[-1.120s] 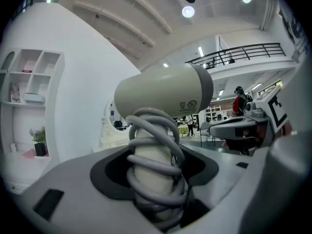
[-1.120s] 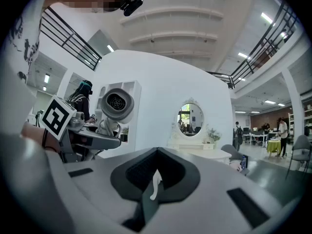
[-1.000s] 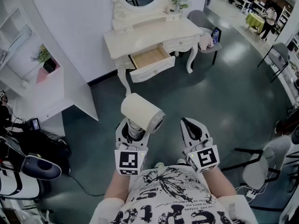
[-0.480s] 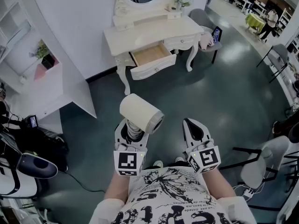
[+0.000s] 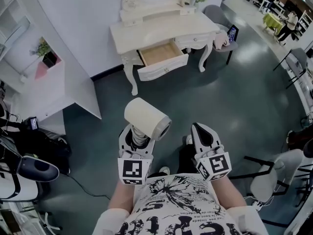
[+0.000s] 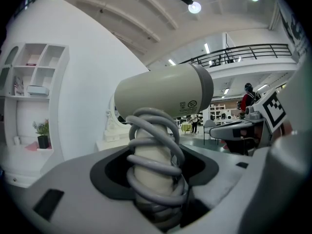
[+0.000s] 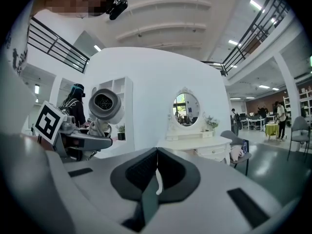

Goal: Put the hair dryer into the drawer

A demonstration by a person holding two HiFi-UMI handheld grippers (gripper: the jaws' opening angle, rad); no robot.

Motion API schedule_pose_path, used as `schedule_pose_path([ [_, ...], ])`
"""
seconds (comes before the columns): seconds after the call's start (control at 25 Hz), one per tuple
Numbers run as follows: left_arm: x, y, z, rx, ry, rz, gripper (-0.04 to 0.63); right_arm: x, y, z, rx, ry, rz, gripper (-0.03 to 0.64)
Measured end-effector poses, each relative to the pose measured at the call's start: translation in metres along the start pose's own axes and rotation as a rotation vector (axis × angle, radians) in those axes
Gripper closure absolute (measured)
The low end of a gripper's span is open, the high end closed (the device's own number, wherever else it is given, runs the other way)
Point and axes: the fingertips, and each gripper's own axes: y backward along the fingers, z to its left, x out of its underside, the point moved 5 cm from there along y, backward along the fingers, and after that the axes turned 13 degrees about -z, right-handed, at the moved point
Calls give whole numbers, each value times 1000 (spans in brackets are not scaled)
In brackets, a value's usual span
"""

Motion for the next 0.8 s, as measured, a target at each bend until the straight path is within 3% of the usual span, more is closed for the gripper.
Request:
schedule_pose_path([
  [0.2,7,-38,0,-53,-17,8,313,11,-36,-39,-67,-15,-3,600],
  [0.44,3,-125,-5,-132,-39,8,313,5,-102,-117,-153,-24,-18,600],
  [0.8,5,-247,-17,-247,-1,1,313,-5,-183,-232,-263,6,-15,600],
])
